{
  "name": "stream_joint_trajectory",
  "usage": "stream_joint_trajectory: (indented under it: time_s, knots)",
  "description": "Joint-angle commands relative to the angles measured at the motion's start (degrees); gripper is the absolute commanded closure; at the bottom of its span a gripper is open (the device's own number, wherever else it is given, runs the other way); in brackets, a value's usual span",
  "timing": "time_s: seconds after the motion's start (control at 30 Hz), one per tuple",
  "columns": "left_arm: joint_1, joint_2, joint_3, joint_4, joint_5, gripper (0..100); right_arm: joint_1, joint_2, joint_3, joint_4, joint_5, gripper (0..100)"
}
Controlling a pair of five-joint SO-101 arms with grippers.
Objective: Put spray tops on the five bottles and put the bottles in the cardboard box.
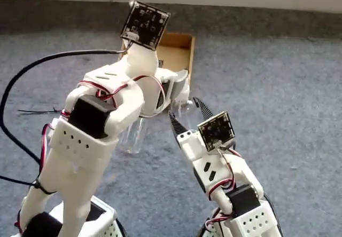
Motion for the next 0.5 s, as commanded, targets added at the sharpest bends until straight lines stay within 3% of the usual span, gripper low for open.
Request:
stream_joint_trajectory:
  time_s: [0.0,0.17,0.47]
  knots:
    - [2.07,-4.26,3.03,0.26,-1.14,81,0.4,1.98,-6.9,-0.66,-0.62,99.5]
    - [0.75,-5.93,3.38,1.14,-1.23,81,0.57,4.7,-9.98,-1.71,-0.62,99.5]
    - [-20.97,-17.36,-5.32,6.33,-1.67,81,0.57,20.62,-18.86,-11.12,-0.62,99.5]
